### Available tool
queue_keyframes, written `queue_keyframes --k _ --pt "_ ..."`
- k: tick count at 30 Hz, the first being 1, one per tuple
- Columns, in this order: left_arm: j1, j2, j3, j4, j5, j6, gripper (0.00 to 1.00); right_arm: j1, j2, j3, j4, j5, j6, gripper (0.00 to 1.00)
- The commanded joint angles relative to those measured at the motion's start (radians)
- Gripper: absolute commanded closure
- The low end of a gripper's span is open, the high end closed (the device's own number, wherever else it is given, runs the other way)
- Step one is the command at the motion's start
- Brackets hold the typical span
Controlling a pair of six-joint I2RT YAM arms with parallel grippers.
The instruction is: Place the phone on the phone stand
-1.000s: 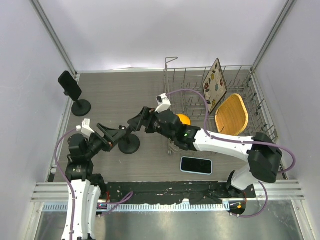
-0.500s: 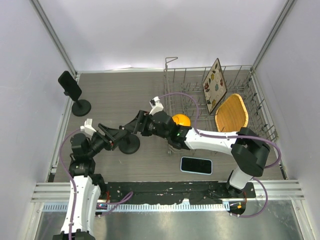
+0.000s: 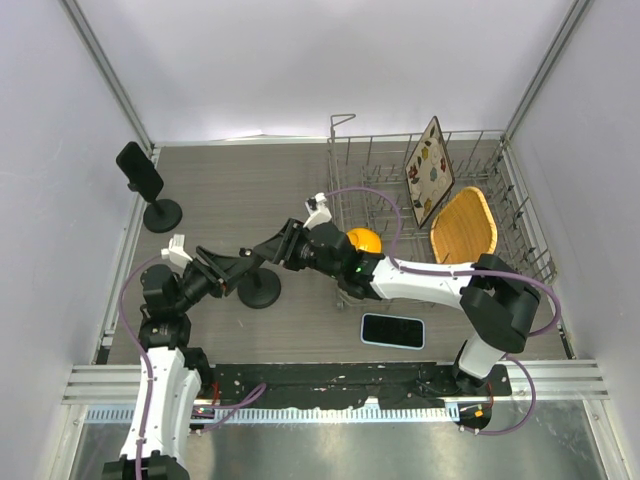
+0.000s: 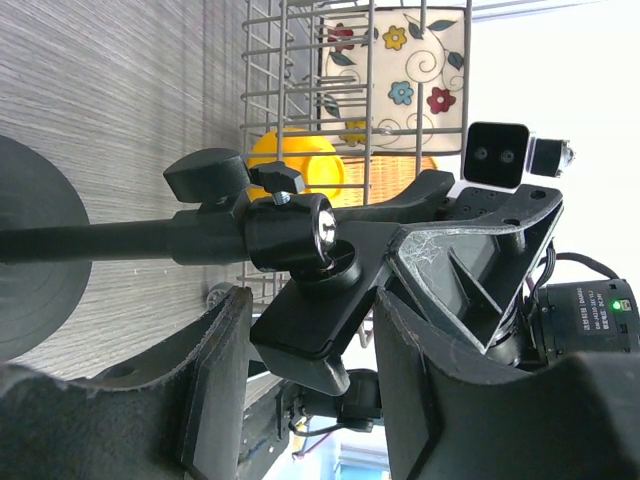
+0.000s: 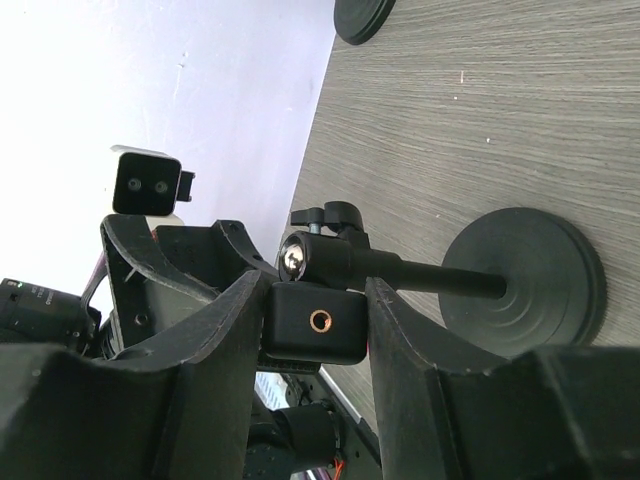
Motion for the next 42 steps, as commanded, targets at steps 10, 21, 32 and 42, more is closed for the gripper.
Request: queue_keyframes --k 10,21,32,42 --pt "-0.002 -0.074 0.221 -0.380 -0.183 0.283 1.00 0.038 0.020 -0.058 -0.023 0.021 -0.006 0.99" --pt "-0.003 -0.083 0.283 -0.522 -0.252 0.347 1.00 0.070 0.026 -0.100 -0.020 0.084 0.052 0.99" --pt "-0.003 -0.104 0.108 -0.327 -0.036 0.105 0.29 0.070 0.030 -0.068 -0.102 0.166 0.114 0.99" --pt "-0.005 -0.060 -0.064 0.130 -0.024 -0.085 0.43 0.075 0.043 -0.052 -0.113 0.153 0.109 0.99"
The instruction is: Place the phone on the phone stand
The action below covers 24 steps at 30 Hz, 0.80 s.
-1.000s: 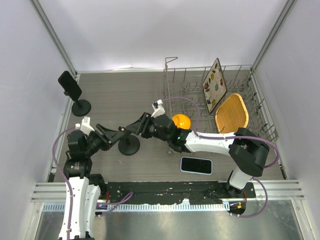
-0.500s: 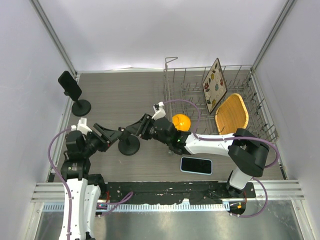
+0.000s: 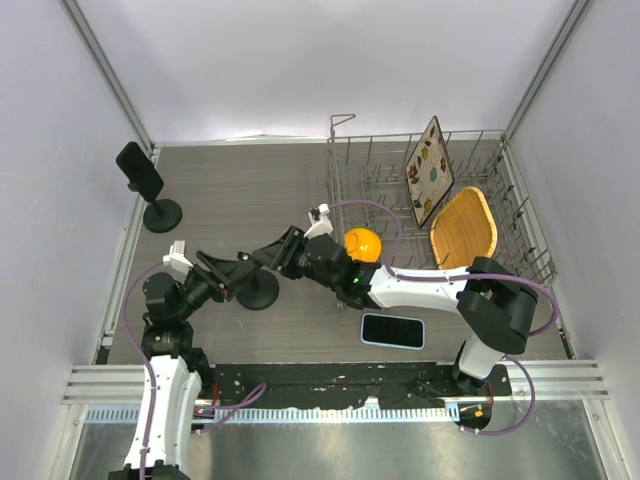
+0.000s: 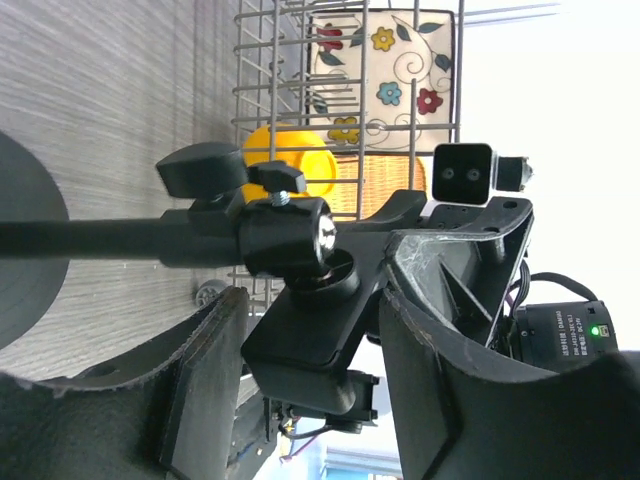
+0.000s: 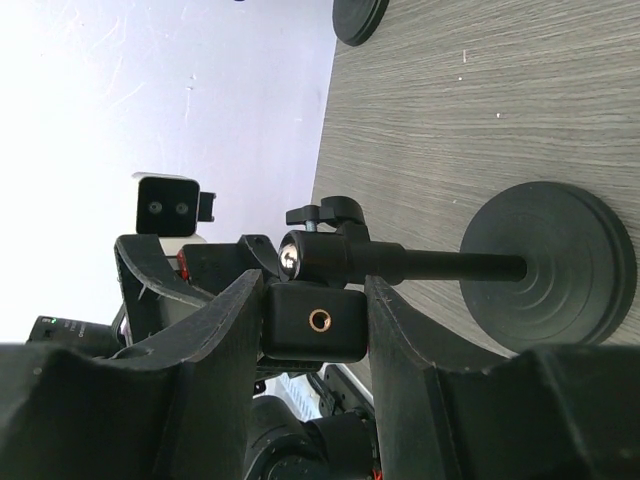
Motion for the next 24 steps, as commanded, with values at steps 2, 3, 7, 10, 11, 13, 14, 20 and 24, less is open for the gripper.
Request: queue_keyframes --k 2,3,7,10,11,13,14,20,24 --pt "0.001 0.071 0.009 0.133 -0.010 -0.003 0.51 0.009 0.034 -0.015 -0.144 0.036 -0.033 0.99" --pt "0.001 0.080 0.013 0.133 -0.013 -0.002 0.56 0.014 0.034 -0.012 -0.144 0.035 -0.042 0.99" --pt "-0.001 0.086 0.024 0.120 -0.016 0.021 0.86 0.022 0.034 -0.002 -0.170 0.049 -0.065 0.99" --pt "0.001 0.062 0.099 -0.119 -0.053 0.143 1.00 0.023 0.037 0.003 -0.185 0.059 -0.075 0.99" --pt "0.001 0.053 0.128 -0.204 -0.106 0.187 1.00 0.023 0.042 0.005 -0.187 0.055 -0.075 0.99" --pt "0.001 0.048 0.214 -0.397 -0.163 0.244 1.00 0.028 0.046 0.006 -0.191 0.052 -0.079 0.99" --pt "0.001 0.048 0.236 -0.433 -0.188 0.283 1.00 0.031 0.046 0.006 -0.194 0.058 -0.081 0.99" --pt "0.001 0.045 0.256 -0.503 -0.216 0.291 1.00 0.038 0.035 -0.017 -0.199 0.066 -0.073 0.99" --pt "0.001 0.016 0.192 -0.433 -0.186 0.244 1.00 0.037 0.013 -0.031 -0.128 0.052 -0.113 0.99"
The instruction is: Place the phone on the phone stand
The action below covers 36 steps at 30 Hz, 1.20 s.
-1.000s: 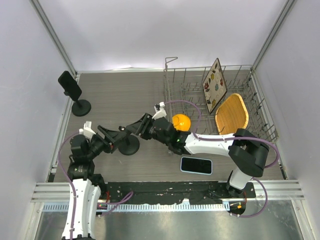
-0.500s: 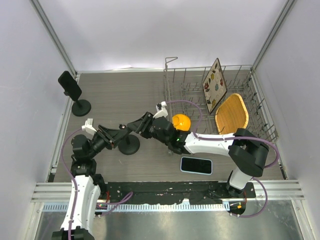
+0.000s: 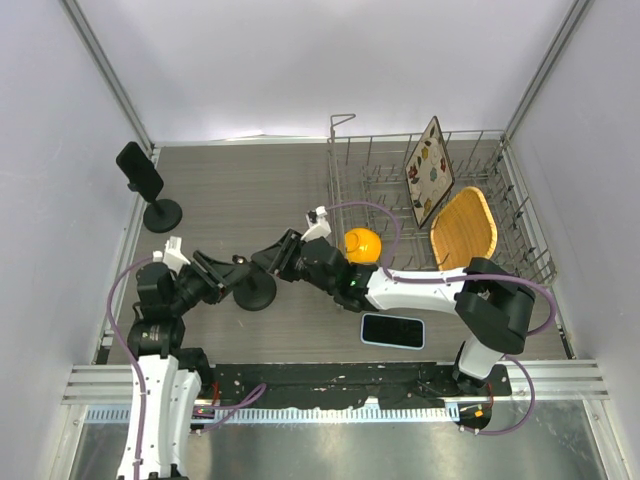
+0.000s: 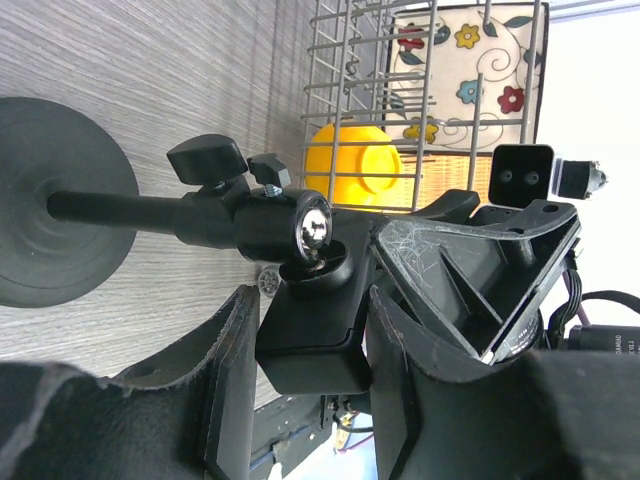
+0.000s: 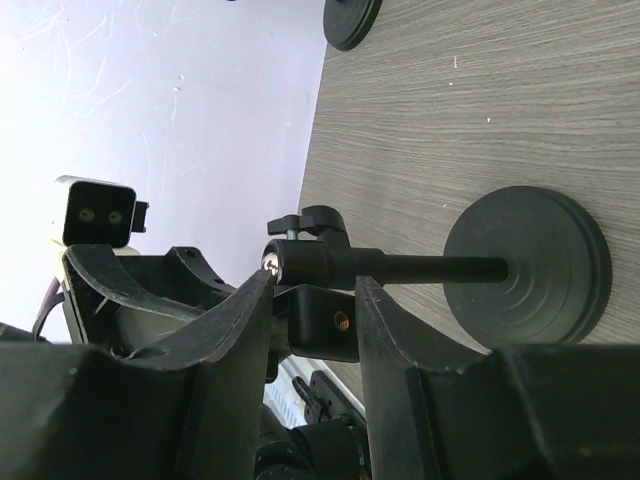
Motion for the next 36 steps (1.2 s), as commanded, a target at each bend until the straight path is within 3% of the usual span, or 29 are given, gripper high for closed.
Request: queue_keyframes --k 1,5,7,9,11,16,19,21,22,23,27,29,30,32,33,36 --pt "0.010 -0.024 -0.050 -0.011 -0.068 -0.024 1.00 0.007 -0.001 -0.036 -0.086 -0.012 -0.113 0.99" --pt "0.010 -0.058 -0.116 0.079 -0.060 -0.050 1.00 -0.007 -0.024 0.027 -0.092 -0.057 -0.191 0.94" --pt "0.010 -0.085 -0.162 0.217 -0.027 -0.108 1.00 -0.022 -0.053 0.023 -0.059 -0.092 -0.197 0.84" --pt "0.012 -0.098 -0.232 0.394 0.001 -0.160 1.00 -0.033 -0.073 0.014 -0.039 -0.112 -0.197 0.79" --pt "0.010 -0.112 -0.272 0.463 -0.008 -0.190 1.00 -0.038 -0.098 0.014 -0.040 -0.135 -0.200 0.76" --pt "0.010 -0.124 -0.295 0.454 -0.020 -0.179 1.00 -0.039 -0.153 0.039 -0.072 -0.167 -0.251 0.72" --pt "0.010 -0.112 -0.259 0.368 -0.031 -0.153 0.99 -0.039 -0.190 0.076 -0.140 -0.180 -0.326 0.66" --pt "0.010 -0.092 -0.175 0.215 -0.069 -0.084 0.77 -0.039 -0.219 0.101 -0.224 -0.213 -0.392 0.57" --pt "0.010 -0.081 -0.144 0.169 -0.080 -0.056 0.53 -0.039 -0.230 0.127 -0.258 -0.218 -0.426 0.53" --pt "0.010 -0.075 -0.077 0.077 -0.088 -0.008 0.40 -0.039 -0.244 0.138 -0.293 -0.254 -0.508 0.45" --pt "0.010 -0.044 0.039 -0.061 -0.137 0.062 0.04 -0.039 -0.355 0.171 -0.536 -0.356 -0.777 0.30" --pt "0.008 -0.031 0.071 -0.109 -0.146 0.074 0.00 -0.039 -0.398 0.202 -0.647 -0.399 -0.899 0.25" --pt "0.010 -0.021 0.079 -0.123 -0.149 0.086 0.00 -0.036 -0.438 0.214 -0.783 -0.440 -1.055 0.25" --pt "0.010 0.009 0.103 -0.181 -0.167 0.103 0.00 -0.012 -0.467 0.247 -0.947 -0.532 -1.200 0.23" --pt "0.008 0.020 0.112 -0.193 -0.175 0.128 0.00 0.043 -0.477 0.248 -1.082 -0.513 -1.287 0.22" --pt "0.010 0.022 0.152 -0.223 -0.232 0.168 0.00 0.149 -0.488 0.204 -1.216 -0.350 -1.316 0.20"
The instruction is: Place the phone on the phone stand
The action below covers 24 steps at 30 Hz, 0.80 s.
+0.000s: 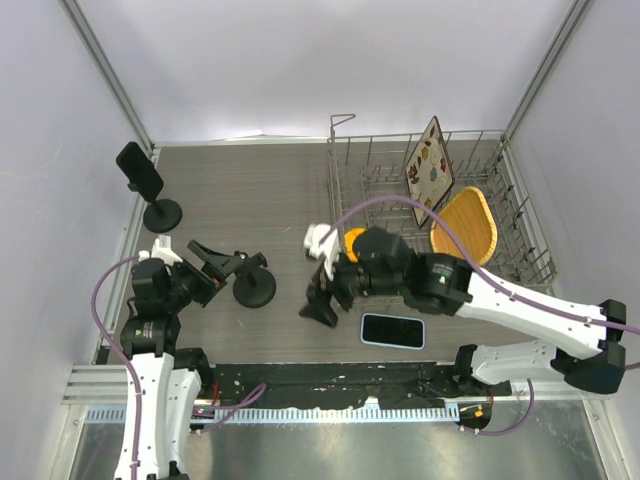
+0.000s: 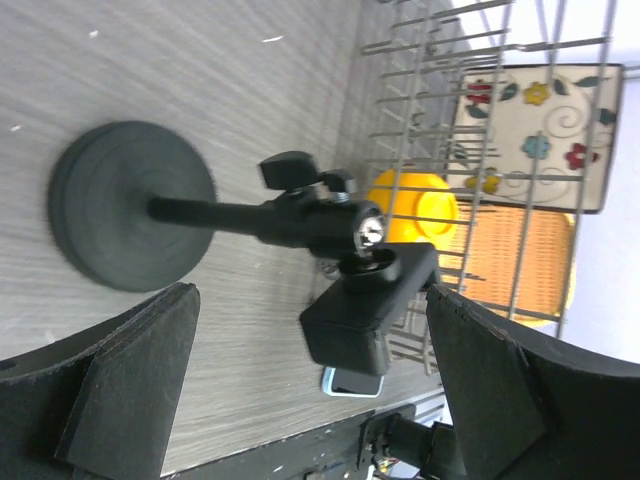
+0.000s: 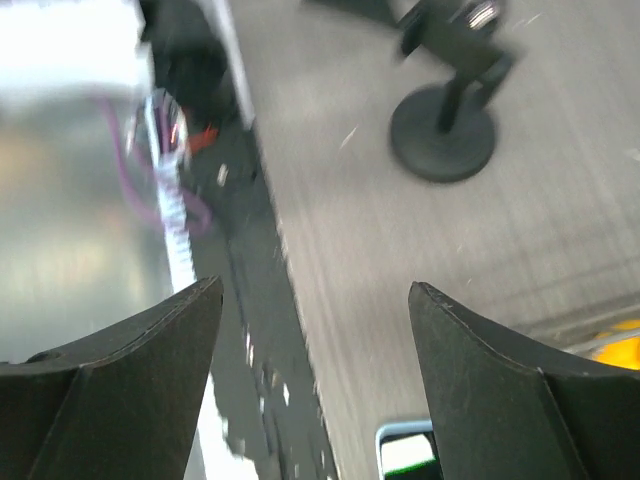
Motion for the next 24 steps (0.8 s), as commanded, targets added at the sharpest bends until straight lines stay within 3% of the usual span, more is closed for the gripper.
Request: queue_keyframes --k 1,4,9,12,19,24 --pt "0.004 0.000 0.083 -0.104 -0.101 0.106 0.00 0.158 -0.006 -0.029 -0.387 0.111 -0.253 0.19" --pt "0.004 -0.018 0.121 -0.076 -0.121 0.130 0.00 0.253 -0.015 -0.031 -0.407 0.170 -0.227 0.17" --pt "0.004 -0.003 0.213 -0.067 -0.190 0.213 0.00 0.264 0.055 0.026 -0.664 0.331 -0.178 0.16" --pt "0.004 0.020 0.239 -0.044 -0.192 0.238 0.00 0.273 0.103 0.041 -0.718 0.422 -0.193 0.16" --pt "0.002 0.029 0.236 -0.015 -0.149 0.232 0.00 0.267 0.241 -0.038 -0.781 0.422 -0.255 0.12" --pt "0.002 0.026 0.221 -0.010 -0.138 0.236 0.00 0.242 0.259 -0.079 -0.705 0.370 -0.327 0.12"
